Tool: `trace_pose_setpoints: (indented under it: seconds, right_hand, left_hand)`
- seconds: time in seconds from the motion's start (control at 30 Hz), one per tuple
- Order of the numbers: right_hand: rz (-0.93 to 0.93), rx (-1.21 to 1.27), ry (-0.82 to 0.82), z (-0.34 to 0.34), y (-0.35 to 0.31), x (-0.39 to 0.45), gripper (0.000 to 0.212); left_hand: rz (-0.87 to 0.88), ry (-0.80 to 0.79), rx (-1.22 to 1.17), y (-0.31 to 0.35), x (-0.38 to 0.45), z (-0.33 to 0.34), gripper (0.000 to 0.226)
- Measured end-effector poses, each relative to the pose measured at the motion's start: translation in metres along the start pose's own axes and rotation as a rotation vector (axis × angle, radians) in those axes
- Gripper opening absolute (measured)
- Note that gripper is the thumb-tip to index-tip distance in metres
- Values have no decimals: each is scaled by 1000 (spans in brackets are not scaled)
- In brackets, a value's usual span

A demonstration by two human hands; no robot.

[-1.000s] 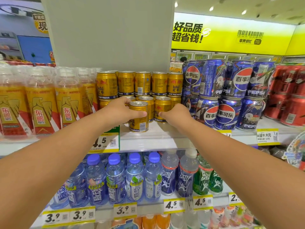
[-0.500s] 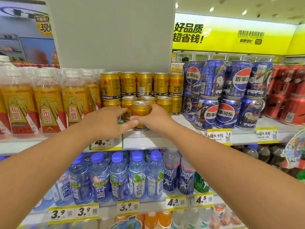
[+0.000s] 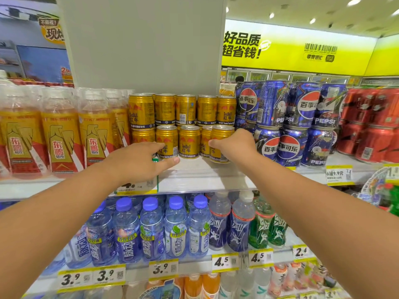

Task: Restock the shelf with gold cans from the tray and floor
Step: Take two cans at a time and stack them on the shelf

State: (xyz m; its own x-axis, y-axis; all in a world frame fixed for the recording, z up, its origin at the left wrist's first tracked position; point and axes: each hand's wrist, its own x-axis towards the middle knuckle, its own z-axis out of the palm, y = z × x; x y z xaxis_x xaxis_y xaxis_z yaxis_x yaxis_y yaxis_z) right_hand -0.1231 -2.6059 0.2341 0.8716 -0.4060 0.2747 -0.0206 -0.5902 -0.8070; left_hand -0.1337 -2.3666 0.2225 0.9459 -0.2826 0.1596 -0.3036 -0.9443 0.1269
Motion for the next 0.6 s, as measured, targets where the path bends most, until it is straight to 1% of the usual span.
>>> trace_pose_setpoints:
  seconds: [0.07, 0.17, 0.2, 0.27, 0.3, 0.43, 0.53, 0.6]
  right_hand:
    - [17, -12, 57, -5, 4, 2, 59]
    - [16, -32, 94, -4, 10, 1, 36]
    - [14, -46, 113, -3, 11, -1, 32]
    - [17, -83, 162, 4, 14, -3, 33]
    - [22, -97, 192, 7, 15, -2, 35]
    - [29, -162, 260, 16, 22, 5, 57]
    - [34, -255, 228, 15, 20, 4, 85]
    - [41, -297, 178, 12, 17, 0, 99]
  left_hand:
    - [4, 1, -3, 2, 0, -1, 100]
    - [0, -1, -12, 2, 1, -1, 103]
    - [0, -1, -16, 2, 2, -1, 104]
    - [5, -1, -20, 1, 4, 0, 106]
    - [10, -2, -20, 1, 4, 1, 105]
    - [28, -9, -40, 2, 3, 4, 99]
    - [29, -15, -45, 1, 4, 5, 103]
    - [35, -4, -39, 0, 4, 6, 103]
